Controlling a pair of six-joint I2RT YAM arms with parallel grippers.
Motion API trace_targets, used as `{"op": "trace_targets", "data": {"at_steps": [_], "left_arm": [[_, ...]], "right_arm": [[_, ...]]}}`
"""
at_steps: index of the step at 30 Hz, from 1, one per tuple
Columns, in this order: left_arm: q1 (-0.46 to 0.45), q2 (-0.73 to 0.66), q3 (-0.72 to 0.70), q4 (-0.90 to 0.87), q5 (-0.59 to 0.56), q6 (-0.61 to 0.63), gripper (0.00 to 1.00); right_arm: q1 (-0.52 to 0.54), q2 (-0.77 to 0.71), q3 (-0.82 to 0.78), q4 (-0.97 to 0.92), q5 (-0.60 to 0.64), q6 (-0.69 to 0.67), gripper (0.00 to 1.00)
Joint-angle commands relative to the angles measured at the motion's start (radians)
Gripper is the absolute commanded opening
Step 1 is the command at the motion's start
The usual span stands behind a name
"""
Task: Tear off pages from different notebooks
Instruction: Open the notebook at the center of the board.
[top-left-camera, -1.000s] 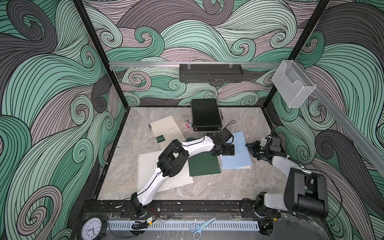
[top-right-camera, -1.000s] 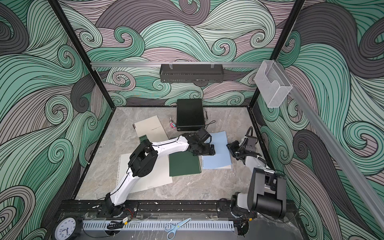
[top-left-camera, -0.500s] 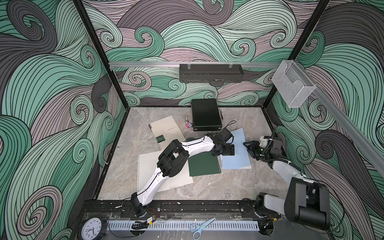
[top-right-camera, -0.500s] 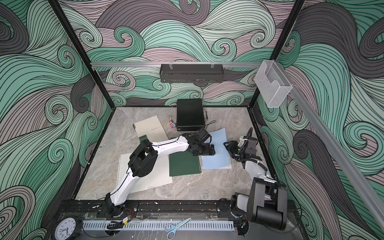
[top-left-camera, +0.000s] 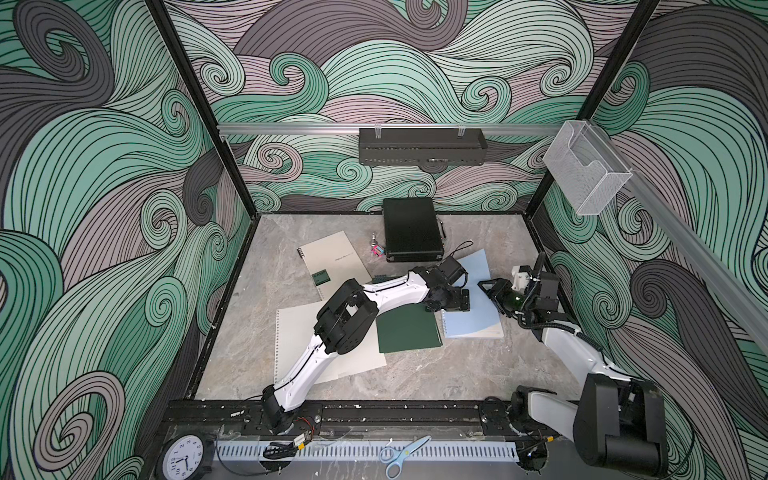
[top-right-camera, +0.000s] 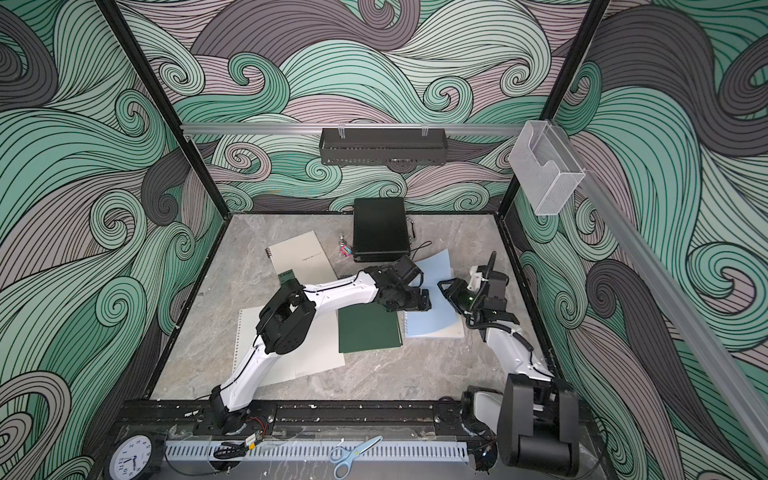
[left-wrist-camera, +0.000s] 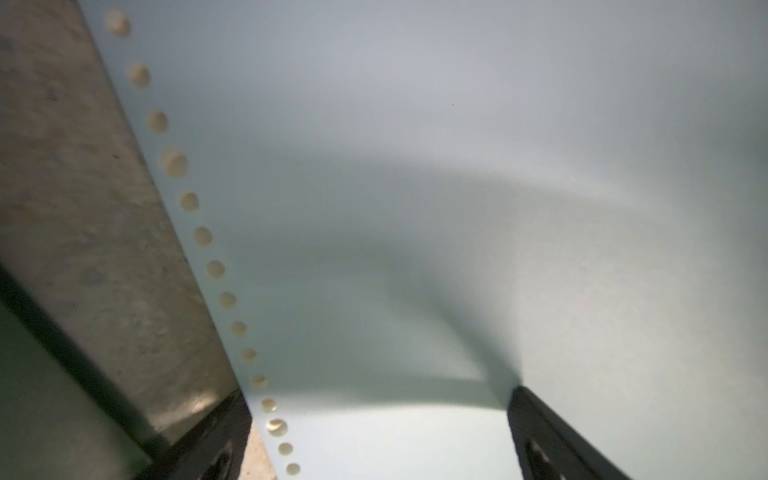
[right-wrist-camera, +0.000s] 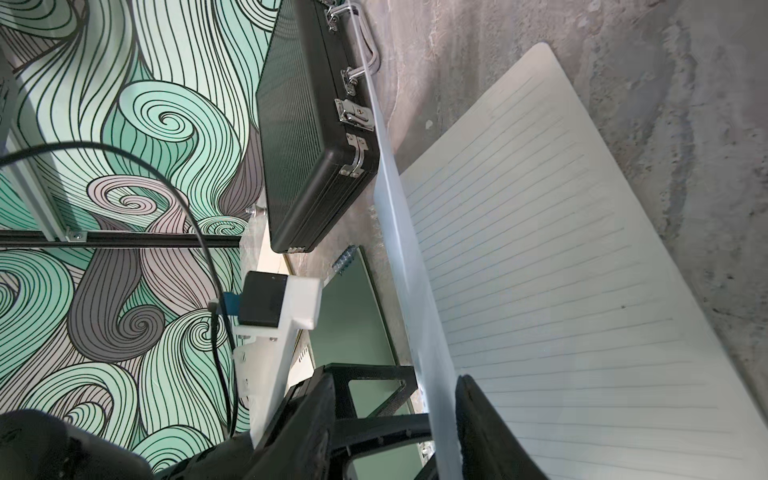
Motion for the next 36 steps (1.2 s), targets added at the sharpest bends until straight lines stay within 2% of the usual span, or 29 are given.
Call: {"op": "trace_targets", "data": {"at_steps": [1, 7, 11, 13, 16, 36], "left_arm": [[-0.006, -0.001, -0.012, 0.002, 0.016, 0.019, 0.95], [-0.006, -0.036, -0.041, 0.001, -0.023, 0.01, 0.95], [-0.007, -0.081, -0.065, -0.009, -0.06, 0.004, 0.95], [-0.006, -0.106, -0.081, -0.01, -0.083, 0.003, 0.95], [-0.006, -0.148, -0.103, -0.013, -0.116, 0.003, 0.95], [-0.001, -0.445, -0.295, 0.043, -0.417, 0.003, 0.95]], "right_arm": [[0.021, -0.015, -0.016, -0.004, -0.008, -0.011, 0.47], [0.029, -0.092, -0.026, 0.001, -0.02, 0.004, 0.48], [0.048, -0.151, -0.038, 0.003, 0.008, 0.014, 0.47], [0.092, -0.169, -0.034, -0.013, 0.055, 0.006, 0.45], [0.159, -0.181, -0.016, -0.032, 0.105, -0.014, 0.44], [0.283, -0.206, -0.003, 0.06, 0.112, -0.012, 0.47]]}}
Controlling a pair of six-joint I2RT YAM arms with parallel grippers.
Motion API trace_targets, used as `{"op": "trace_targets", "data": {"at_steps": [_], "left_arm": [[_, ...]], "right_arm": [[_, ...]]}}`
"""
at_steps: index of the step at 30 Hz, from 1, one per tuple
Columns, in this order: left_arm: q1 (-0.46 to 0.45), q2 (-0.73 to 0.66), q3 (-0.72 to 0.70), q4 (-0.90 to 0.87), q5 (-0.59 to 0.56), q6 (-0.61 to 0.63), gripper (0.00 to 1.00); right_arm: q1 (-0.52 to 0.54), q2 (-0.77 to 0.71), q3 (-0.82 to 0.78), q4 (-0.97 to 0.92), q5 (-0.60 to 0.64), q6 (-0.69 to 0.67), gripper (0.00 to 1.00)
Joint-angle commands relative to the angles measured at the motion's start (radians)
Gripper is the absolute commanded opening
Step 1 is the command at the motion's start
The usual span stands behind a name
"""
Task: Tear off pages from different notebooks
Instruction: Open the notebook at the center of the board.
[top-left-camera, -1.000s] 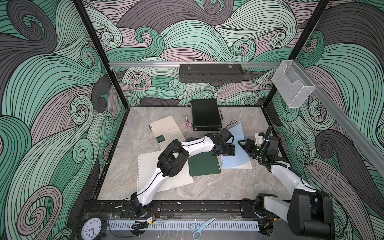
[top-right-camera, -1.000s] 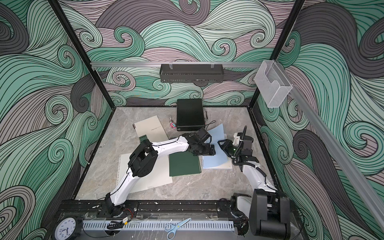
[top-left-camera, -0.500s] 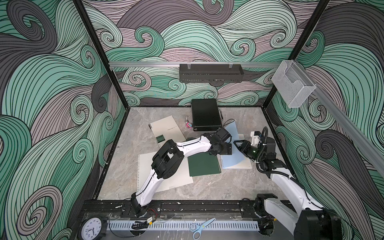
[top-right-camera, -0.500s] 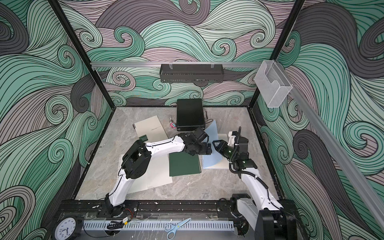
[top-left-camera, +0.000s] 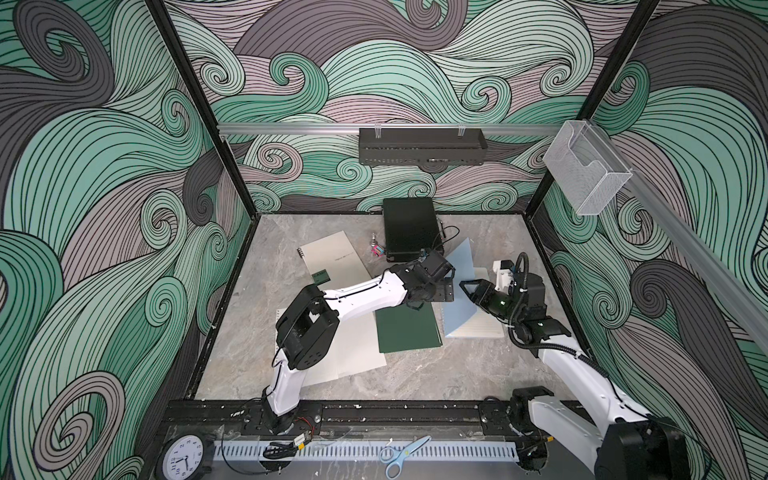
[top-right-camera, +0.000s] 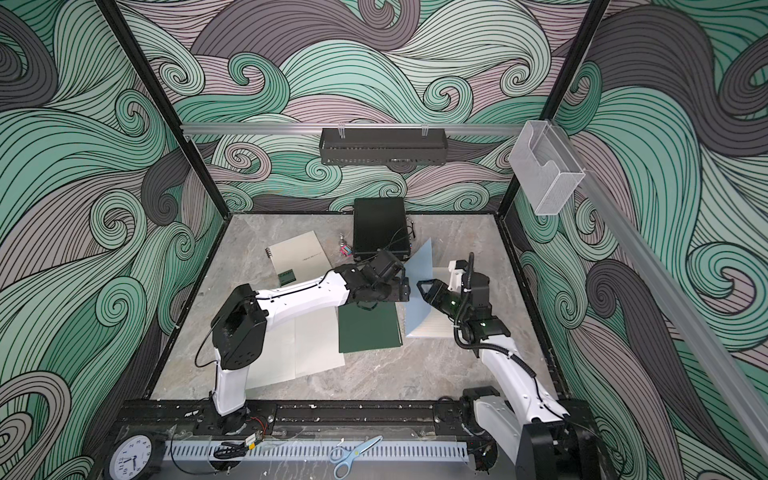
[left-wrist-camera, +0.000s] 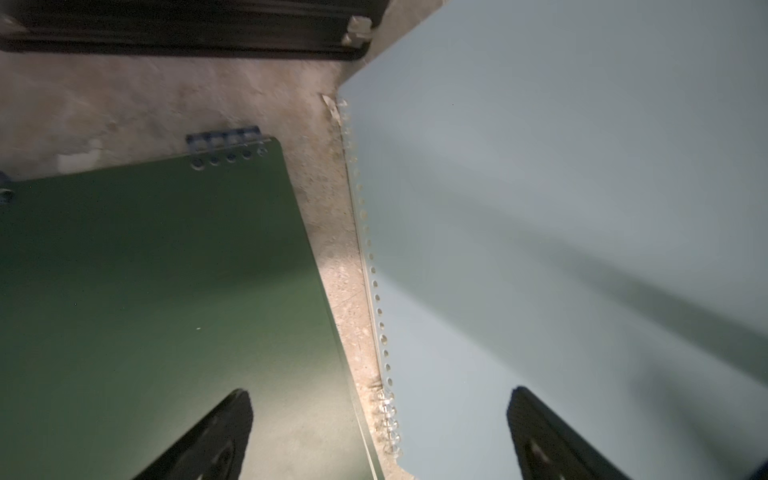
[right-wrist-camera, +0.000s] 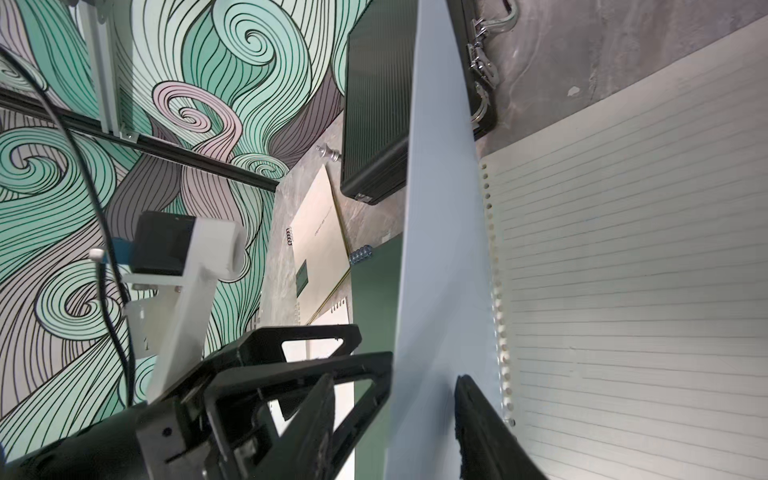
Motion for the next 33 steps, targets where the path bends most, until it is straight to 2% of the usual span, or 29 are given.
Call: {"op": "trace_targets", "data": {"at_steps": [1, 6, 15, 22, 27, 33], "left_arm": [[-0.002, -0.074, -0.004, 0.032, -0.081, 0.01, 0.95], [0.001, -0.105, 0.021, 0.038, -0.088, 0.03, 0.95], [0.008, -0.044, 0.191, -0.041, -0.036, 0.079, 0.95], [0.023, 0.005, 0.202, -0.061, -0.029, 0.07, 0.93], [0.033, 0.041, 0.208, -0.063, -0.033, 0.073, 0.77], [0.04, 0.073, 0.219, -0.068, -0.039, 0.081, 0.53]], "right_arm": [[0.025, -0.017, 0.019, 0.045, 0.015, -0.009, 0.47], [0.069, -0.026, 0.018, 0.083, 0.007, -0.015, 0.48], [0.168, -0.027, 0.016, 0.137, 0.048, -0.021, 0.5], [0.213, -0.013, 0.015, 0.156, 0.065, -0.014, 0.5], [0.252, -0.014, 0.01, 0.171, 0.076, -0.005, 0.5], [0.287, -0.019, 0.009, 0.167, 0.093, 0.0, 0.5]]}}
